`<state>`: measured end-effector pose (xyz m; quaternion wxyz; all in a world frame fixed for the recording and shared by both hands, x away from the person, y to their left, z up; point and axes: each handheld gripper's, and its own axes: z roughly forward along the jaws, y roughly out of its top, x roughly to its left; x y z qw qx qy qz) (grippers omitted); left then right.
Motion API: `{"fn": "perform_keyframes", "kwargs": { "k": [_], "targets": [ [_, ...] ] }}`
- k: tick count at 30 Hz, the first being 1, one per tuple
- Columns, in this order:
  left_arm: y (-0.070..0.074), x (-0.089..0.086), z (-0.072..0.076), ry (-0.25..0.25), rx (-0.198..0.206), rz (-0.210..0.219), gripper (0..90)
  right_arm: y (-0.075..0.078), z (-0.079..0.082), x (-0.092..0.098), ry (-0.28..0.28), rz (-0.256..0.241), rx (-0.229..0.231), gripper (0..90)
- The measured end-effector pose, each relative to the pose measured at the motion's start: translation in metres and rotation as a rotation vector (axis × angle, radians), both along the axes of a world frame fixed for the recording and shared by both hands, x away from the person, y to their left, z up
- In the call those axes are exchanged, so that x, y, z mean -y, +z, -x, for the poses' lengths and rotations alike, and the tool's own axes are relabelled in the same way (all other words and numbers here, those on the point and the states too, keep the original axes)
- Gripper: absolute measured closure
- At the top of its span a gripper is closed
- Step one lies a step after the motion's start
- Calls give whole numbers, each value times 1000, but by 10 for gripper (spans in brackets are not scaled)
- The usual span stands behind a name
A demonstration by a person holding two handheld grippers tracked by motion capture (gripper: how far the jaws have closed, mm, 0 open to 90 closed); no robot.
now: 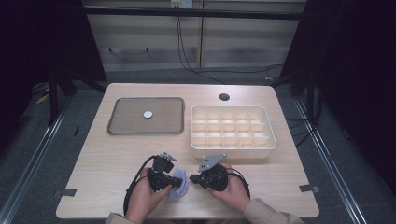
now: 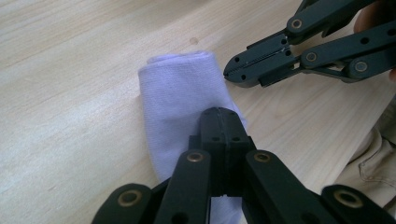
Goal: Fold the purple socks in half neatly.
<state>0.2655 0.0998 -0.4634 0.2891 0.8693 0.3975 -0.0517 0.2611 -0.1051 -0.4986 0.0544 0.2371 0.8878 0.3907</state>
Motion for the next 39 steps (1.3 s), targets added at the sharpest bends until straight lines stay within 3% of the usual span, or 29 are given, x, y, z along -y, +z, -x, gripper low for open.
{"fn": "perform_keyframes", "kwargs": {
  "k": [4,10,15,24,39],
  "targets": [
    [-3,4,2,-10,8,-1,900,-1,0,0,-7,1,-9,900],
    [-3,9,6,-19,53,-41,900,0,0,1,-14,2,-5,900],
    [-3,9,6,-28,61,-45,900,0,0,1,-13,1,-1,900],
    [1,6,5,-23,34,11,862,1,-1,3,-17,-5,-4,900],
    [13,-2,3,-12,90,4,789,1,-1,2,-10,-11,-4,892]
  ]
}}
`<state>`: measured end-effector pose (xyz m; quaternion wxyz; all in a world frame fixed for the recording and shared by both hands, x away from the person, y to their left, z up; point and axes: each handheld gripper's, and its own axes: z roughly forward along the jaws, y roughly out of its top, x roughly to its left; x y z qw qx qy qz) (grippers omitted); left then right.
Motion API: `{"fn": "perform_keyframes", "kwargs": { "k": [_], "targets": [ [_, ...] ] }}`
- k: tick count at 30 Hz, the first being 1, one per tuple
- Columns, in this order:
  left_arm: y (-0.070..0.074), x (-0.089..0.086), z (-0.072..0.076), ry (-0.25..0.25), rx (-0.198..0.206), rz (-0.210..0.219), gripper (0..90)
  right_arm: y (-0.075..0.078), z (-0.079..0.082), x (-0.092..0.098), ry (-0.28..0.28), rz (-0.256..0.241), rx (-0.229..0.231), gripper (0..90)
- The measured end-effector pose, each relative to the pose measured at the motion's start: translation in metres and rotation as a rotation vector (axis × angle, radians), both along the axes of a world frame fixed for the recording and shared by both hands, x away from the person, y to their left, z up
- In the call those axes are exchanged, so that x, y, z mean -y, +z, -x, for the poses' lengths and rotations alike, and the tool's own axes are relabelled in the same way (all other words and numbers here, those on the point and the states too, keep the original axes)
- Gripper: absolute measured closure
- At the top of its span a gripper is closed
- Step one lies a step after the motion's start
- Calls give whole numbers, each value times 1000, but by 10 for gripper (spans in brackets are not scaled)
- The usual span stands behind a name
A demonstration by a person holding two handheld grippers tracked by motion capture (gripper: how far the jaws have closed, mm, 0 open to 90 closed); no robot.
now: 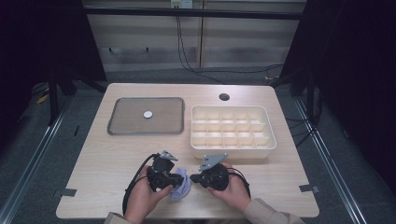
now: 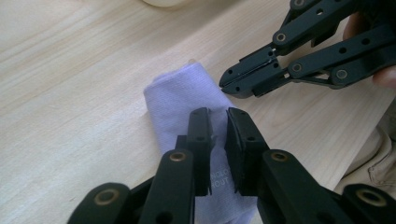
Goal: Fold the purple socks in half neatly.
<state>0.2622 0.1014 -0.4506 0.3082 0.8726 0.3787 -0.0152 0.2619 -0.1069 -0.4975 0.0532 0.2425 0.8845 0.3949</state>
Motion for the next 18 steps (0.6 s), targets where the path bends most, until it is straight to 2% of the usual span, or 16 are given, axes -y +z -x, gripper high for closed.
{"fn": "perform_keyframes", "kwargs": {
  "k": [10,16,18],
  "targets": [
    [2,-1,1,12,25,-26,650,1,1,-1,0,1,1,876],
    [-1,-3,0,29,7,-35,543,1,1,-1,2,0,0,877],
    [-3,-3,0,31,9,-53,511,1,1,-1,3,-2,1,877]
  ]
}}
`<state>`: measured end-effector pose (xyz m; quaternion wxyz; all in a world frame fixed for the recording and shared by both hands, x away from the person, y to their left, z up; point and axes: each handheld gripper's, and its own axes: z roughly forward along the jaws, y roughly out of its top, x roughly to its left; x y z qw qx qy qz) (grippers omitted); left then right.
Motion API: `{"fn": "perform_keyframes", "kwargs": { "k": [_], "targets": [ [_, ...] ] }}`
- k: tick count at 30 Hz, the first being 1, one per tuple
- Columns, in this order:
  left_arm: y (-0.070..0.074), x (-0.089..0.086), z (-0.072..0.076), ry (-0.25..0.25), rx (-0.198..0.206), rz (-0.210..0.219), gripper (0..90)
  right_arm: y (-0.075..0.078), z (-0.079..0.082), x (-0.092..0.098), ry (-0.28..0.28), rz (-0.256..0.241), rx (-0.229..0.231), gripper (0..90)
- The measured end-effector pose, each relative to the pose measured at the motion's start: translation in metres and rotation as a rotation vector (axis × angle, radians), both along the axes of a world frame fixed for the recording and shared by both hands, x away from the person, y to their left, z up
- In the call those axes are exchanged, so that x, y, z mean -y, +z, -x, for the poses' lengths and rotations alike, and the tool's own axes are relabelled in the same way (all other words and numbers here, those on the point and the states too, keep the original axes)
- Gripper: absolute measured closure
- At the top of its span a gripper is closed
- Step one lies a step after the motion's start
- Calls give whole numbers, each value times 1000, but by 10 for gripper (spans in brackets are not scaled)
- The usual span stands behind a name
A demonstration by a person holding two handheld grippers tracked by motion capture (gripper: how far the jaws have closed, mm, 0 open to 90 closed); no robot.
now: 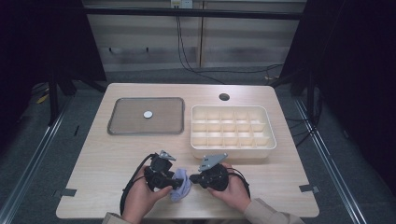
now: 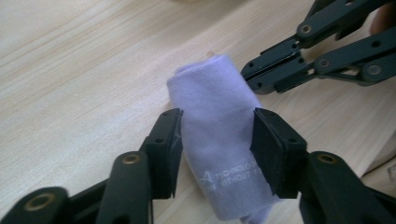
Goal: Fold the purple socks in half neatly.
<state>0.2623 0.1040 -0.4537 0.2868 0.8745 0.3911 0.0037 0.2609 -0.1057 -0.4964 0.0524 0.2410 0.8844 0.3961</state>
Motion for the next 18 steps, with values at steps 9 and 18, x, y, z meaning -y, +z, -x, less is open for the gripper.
{"fn": "perform_keyframes", "kwargs": {
  "k": [9,18],
  "targets": [
    [-11,8,1,-11,8,-46,448,1,0,1,-11,-1,0,864],
    [-15,11,0,4,14,-52,503,1,-1,5,-18,-4,1,852]
  ]
}}
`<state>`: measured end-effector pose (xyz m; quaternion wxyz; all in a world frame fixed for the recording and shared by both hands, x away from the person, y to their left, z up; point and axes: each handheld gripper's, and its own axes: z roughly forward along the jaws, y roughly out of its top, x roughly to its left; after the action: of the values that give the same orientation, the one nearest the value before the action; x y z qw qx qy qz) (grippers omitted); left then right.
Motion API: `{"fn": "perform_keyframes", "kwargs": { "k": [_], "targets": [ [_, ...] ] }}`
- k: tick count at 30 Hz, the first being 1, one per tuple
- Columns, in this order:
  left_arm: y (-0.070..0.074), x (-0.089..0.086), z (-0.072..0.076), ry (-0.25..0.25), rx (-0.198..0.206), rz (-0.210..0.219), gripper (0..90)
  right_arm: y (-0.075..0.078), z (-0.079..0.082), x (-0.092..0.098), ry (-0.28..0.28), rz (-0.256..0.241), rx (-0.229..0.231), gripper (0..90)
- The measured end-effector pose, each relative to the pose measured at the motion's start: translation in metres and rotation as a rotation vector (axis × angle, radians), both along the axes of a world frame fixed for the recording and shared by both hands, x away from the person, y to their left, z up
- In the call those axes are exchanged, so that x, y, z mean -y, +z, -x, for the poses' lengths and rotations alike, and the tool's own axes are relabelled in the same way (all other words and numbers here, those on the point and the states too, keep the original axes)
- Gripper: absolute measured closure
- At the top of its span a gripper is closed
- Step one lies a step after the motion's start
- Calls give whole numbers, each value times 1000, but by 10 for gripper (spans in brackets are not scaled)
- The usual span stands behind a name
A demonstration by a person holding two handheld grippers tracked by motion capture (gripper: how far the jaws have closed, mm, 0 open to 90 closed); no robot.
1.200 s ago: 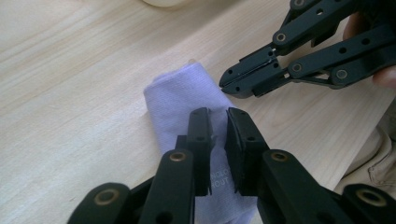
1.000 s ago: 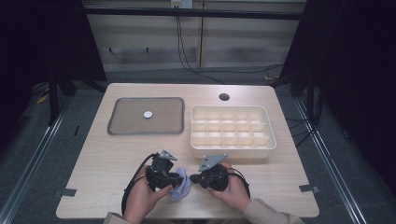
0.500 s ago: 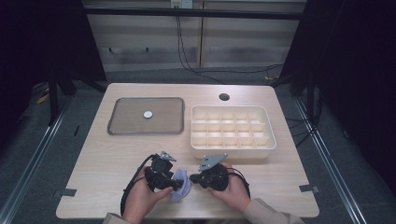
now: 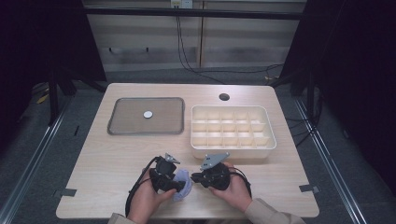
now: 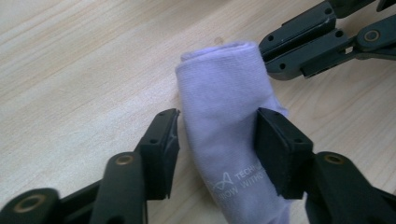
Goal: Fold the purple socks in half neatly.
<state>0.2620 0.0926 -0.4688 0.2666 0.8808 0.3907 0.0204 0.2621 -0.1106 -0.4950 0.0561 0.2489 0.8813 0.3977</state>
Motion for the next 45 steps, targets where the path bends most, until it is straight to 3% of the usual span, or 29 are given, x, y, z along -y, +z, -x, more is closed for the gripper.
{"fn": "perform_keyframes", "kwargs": {
  "k": [8,24,29,37,45],
  "targets": [
    [-3,6,-2,20,10,34,535,1,0,5,-10,6,3,813],
    [-6,23,-7,-1,30,74,549,4,1,29,-71,14,10,756],
    [-4,28,-9,-7,-4,91,546,5,2,37,-96,11,11,748],
    [5,24,-9,-8,-10,112,523,5,2,41,-109,2,15,743],
    [15,12,-8,13,14,133,509,5,1,38,-107,-1,13,737]
  ]
}}
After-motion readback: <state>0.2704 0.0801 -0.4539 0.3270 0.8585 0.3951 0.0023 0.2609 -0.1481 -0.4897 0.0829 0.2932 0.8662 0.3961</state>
